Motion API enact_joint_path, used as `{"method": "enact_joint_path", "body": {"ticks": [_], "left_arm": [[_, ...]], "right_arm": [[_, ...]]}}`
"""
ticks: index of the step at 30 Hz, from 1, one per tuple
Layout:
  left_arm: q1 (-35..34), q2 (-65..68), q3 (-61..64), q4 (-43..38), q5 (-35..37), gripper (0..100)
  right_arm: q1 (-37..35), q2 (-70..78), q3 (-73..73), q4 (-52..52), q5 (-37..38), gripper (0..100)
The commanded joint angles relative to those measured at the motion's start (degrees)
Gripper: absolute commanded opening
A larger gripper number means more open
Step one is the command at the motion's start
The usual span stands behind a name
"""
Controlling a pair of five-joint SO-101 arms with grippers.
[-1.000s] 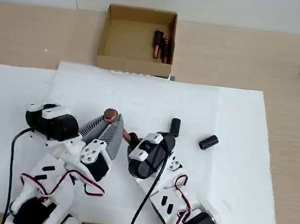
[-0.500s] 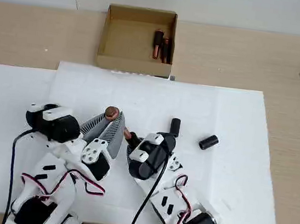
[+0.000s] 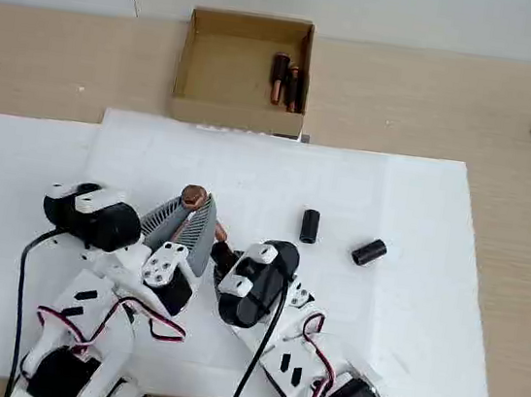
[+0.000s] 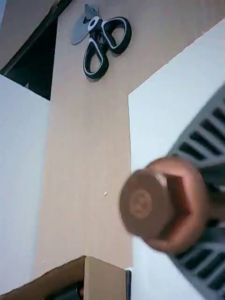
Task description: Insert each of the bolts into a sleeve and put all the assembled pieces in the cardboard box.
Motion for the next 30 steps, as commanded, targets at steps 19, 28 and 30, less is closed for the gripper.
{"method": "enact_joint_path", "body": {"ticks": [19,28,30], "left_arm": [[0.09,-0.26,-4.62,3.52,-0.18,0],[2.55,-0.35,-2.68,3.52,1.58,0],[3.60,-0.26,-2.68,3.52,2.02,0]], "right_arm": [[1.80,-0.57,0.35,-1.71,-0.26,0.3],[1.71,-0.57,0.26,-1.71,-0.26,0.3],[1.71,-0.57,0.00,-1.71,-0.26,0.3]]}}
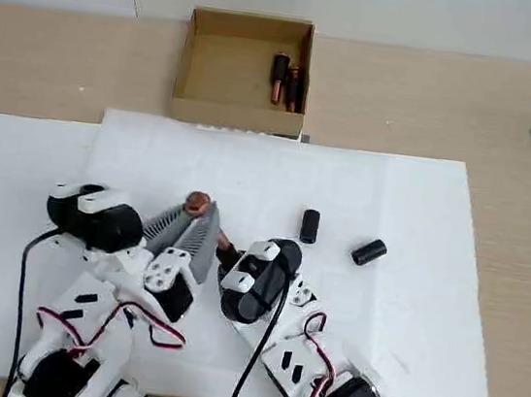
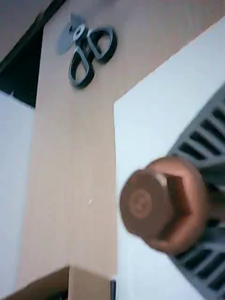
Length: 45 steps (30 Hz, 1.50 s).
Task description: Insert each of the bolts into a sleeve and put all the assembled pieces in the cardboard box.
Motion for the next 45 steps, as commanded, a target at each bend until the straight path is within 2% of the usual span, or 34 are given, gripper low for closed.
{"method": "enact_joint_path", "body": {"ticks": [1,7,16,32,39,45], "left_arm": [[1.32,-0.26,-0.22,0.09,0.62,0],[1.32,-0.44,1.36,-0.18,0.26,0],[0.00,-0.26,-1.98,0.00,-1.85,0],[-0.97,-0.26,0.57,0.35,0.18,0],[3.08,-0.44,0.57,6.95,0.18,0],[4.04,-0.35,2.24,9.14,0.18,0]], "right_arm": [[0.31,-0.48,-1.67,-1.63,-0.26,0.3],[0.48,-0.48,-2.55,-1.63,2.55,0.3],[1.01,-0.48,-0.70,-1.63,2.20,0.3],[0.92,-0.57,-3.78,-1.71,2.46,0.3],[0.92,-0.57,-5.45,-1.71,2.55,0.3],[0.92,-0.57,-7.12,-1.71,2.55,0.3]]}}
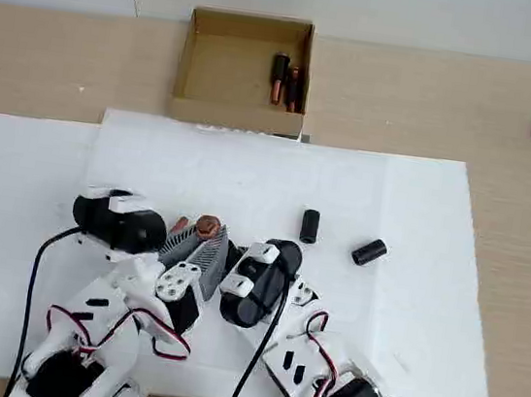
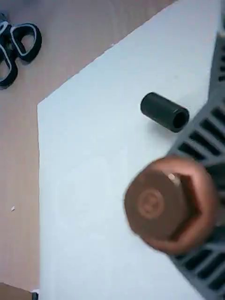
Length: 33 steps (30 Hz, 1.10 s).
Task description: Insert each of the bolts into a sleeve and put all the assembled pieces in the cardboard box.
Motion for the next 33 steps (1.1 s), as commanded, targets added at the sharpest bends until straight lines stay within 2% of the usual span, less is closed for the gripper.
{"method": "enact_joint_path", "body": {"ticks": [1,6,10,16,23,29,33], "left_arm": [[0.70,-0.26,1.19,1.76,0.18,0],[0.70,-0.35,4.00,2.81,-0.09,0],[0.70,-0.35,6.20,2.81,-0.18,0],[0.44,-0.44,7.96,2.46,-2.99,0],[0.18,-0.44,7.96,2.37,-2.99,1],[0.18,-0.44,7.87,2.55,-3.08,14],[0.18,-0.44,7.60,2.64,-3.08,18]], "right_arm": [[0.48,-0.66,-5.71,-1.80,0.44,0.3],[0.48,-0.66,-8.70,-1.80,0.70,0.3],[0.48,-0.66,-9.05,-1.89,3.96,0.3],[0.48,-0.57,-8.79,-4.09,4.57,0.3],[0.48,-0.57,-8.70,-3.74,4.48,0.3],[0.57,-0.57,-8.53,-3.74,4.31,0.3],[0.57,-0.57,-7.12,-3.74,4.40,0.3]]}}
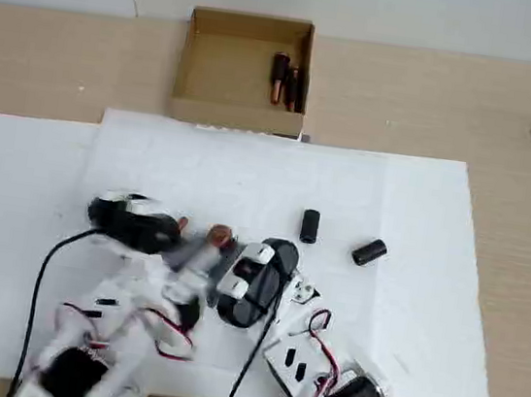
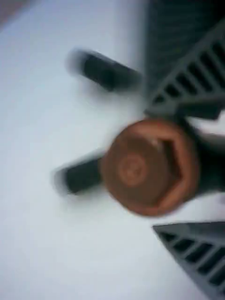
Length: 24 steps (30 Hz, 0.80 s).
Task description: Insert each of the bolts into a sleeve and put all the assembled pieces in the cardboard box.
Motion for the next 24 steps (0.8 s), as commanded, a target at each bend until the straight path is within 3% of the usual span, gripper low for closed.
{"method": "enact_joint_path", "body": {"ticks": [1,19,24], "left_arm": [[-0.44,-0.18,0.57,0.79,-0.09,18],[-0.62,0.09,-15.69,5.80,-0.97,18],[-7.21,0.09,-16.57,5.27,-4.75,18]], "right_arm": [[-0.04,-0.75,-5.01,-3.47,0.44,0.3],[0.40,-0.75,0.35,-3.82,0.35,0.3],[2.86,-0.75,1.14,-3.91,0.26,0.3]]}}
